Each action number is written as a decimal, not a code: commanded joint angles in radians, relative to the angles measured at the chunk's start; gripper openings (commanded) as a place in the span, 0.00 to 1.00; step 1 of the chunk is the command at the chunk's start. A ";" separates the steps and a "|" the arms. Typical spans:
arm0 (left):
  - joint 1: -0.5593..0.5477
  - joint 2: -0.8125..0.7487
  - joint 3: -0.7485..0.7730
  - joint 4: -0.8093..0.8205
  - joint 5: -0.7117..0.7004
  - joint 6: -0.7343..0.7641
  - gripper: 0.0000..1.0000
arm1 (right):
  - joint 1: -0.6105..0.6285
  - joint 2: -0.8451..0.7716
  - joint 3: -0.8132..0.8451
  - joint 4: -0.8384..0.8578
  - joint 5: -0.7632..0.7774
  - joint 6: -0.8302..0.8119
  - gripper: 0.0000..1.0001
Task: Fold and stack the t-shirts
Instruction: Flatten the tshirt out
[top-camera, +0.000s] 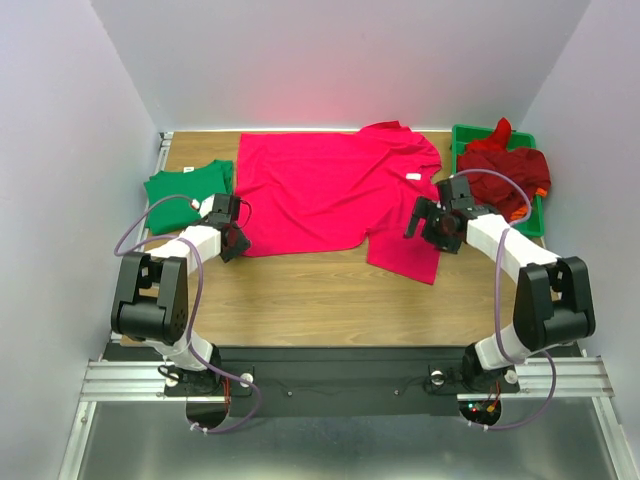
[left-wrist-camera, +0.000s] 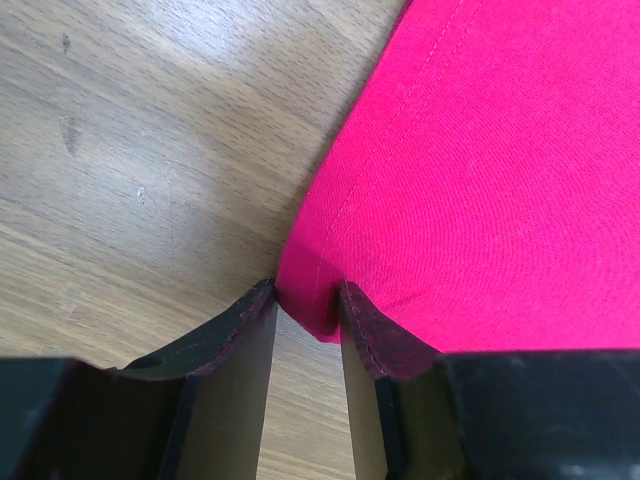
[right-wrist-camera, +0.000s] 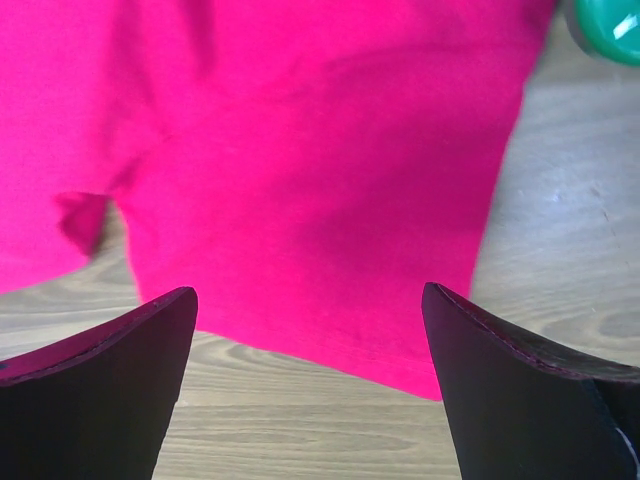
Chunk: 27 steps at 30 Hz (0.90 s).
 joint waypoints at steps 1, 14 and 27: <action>0.001 -0.048 -0.022 -0.012 -0.014 -0.014 0.42 | -0.013 0.037 -0.003 -0.027 0.022 0.015 0.99; 0.001 -0.061 -0.030 -0.020 -0.008 -0.011 0.41 | -0.013 0.080 -0.029 -0.131 0.099 0.047 0.98; 0.001 -0.086 -0.034 -0.035 -0.002 -0.008 0.06 | -0.013 0.051 -0.090 -0.143 0.072 0.047 0.97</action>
